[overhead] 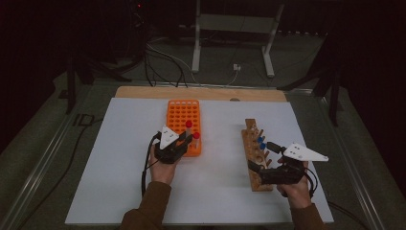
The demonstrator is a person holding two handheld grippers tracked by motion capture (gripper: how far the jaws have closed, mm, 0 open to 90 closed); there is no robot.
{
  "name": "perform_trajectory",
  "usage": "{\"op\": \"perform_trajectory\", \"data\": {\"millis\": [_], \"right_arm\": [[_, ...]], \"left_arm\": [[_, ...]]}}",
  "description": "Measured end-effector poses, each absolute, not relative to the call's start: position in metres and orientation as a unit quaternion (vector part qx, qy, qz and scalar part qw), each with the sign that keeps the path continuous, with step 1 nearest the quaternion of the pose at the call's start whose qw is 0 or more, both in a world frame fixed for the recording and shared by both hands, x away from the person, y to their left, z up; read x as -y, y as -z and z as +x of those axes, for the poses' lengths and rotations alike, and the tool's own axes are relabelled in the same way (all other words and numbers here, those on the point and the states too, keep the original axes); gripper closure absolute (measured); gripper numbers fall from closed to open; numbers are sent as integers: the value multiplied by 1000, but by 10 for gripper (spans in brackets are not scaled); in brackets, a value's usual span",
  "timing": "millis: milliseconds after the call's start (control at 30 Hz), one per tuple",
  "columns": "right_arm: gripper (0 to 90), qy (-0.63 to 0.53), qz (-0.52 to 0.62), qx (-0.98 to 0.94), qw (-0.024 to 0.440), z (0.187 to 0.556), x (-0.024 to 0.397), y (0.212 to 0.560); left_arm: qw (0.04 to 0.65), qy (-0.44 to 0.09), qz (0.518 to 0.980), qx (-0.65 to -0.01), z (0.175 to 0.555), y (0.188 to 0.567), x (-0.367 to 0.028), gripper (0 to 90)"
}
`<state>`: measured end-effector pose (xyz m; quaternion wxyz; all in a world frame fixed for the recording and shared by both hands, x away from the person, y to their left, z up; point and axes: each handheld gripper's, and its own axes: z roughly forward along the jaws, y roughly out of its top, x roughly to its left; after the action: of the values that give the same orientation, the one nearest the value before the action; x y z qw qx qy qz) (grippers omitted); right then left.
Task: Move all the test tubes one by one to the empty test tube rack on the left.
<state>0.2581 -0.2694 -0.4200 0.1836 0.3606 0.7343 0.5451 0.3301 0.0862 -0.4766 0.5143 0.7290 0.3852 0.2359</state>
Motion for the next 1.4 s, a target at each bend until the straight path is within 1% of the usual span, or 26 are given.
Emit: {"op": "perform_trajectory", "data": {"millis": [567,900,1000,1100,1167,1267,1400], "right_arm": [[7,-544,357,-737,182,258,269,421],[7,-542,362,-736,182,260,271,422],[7,-537,363,-737,190,260,271,423],[7,-527,362,-741,205,260,270,423],[7,-524,364,-741,208,262,270,425],[9,-518,372,-741,209,265,272,428],[28,-513,379,-741,211,268,274,431]], "left_arm": [[455,-216,773,-386,333,499,-82,754],[444,-213,782,-382,332,500,-81,754],[446,-211,781,-383,332,500,-81,749],[452,-204,777,-388,332,501,-82,722],[453,-202,775,-392,331,501,-83,679],[457,-199,772,-394,329,501,-85,639],[464,-193,768,-396,327,500,-87,550]]}}
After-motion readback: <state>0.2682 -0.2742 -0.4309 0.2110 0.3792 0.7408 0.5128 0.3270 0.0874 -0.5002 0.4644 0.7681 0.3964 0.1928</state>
